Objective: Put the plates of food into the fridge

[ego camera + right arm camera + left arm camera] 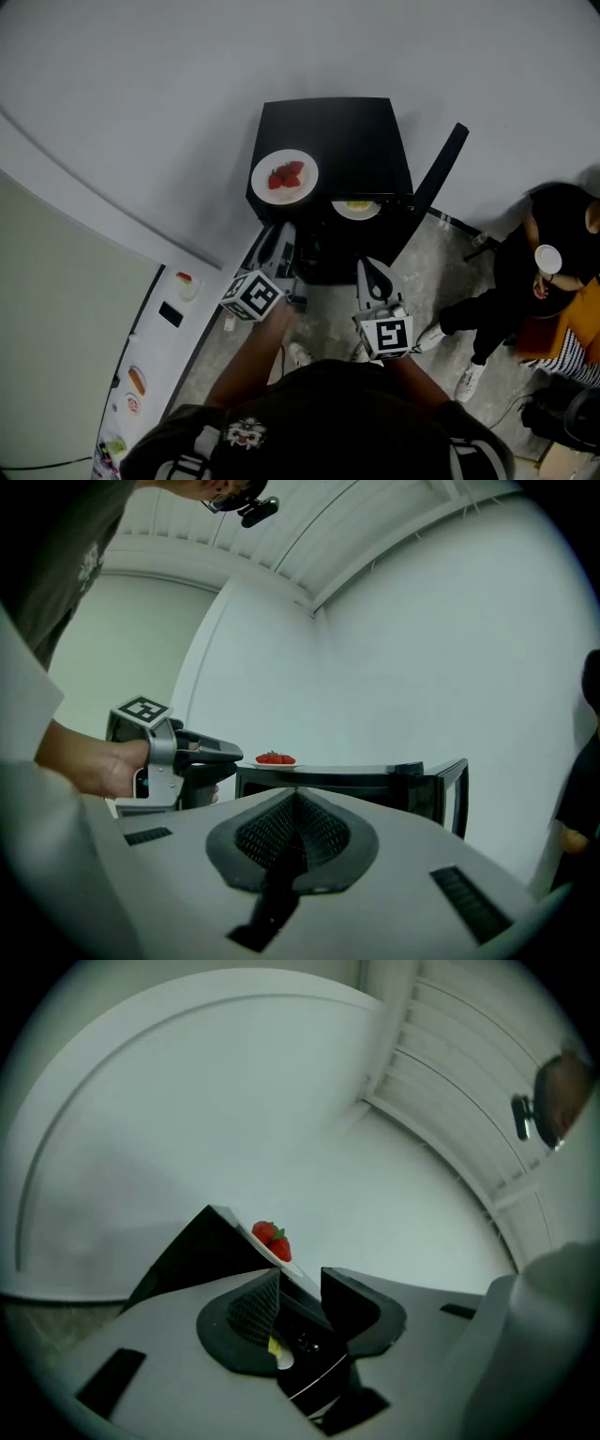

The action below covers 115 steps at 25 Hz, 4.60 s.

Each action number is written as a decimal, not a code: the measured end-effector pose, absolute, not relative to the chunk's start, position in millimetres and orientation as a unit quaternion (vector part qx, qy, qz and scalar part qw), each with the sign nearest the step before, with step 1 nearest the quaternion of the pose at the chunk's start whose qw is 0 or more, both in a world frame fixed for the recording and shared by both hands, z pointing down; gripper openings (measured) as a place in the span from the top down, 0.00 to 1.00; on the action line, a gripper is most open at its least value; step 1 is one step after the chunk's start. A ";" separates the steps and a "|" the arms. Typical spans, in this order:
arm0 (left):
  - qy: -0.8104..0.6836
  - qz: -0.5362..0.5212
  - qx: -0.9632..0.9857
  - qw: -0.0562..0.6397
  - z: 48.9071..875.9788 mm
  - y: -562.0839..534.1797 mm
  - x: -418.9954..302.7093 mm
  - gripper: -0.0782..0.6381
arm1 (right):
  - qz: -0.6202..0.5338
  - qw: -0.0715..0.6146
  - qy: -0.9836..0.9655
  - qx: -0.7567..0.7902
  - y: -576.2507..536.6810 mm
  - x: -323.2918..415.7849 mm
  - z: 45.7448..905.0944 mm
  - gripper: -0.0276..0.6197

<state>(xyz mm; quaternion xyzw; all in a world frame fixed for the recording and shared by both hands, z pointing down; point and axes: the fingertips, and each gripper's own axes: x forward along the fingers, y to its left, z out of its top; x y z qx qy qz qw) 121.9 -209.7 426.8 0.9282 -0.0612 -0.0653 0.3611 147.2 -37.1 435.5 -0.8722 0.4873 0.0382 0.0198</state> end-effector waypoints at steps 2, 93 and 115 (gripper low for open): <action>-0.055 -0.084 0.896 0.432 426.6 -220.0 128.8 0.69 | 0.033 0.018 0.491 -0.871 -36.7 145.5 437.9 0.92; -0.153 -0.089 0.720 0.671 604.3 -219.3 167.7 0.85 | -0.113 0.000 0.575 -0.810 -27.6 153.4 555.2 0.92; -0.165 -0.081 0.705 0.685 619.6 -240.8 203.3 0.84 | -0.126 0.008 0.557 -0.821 -31.6 162.8 561.5 0.92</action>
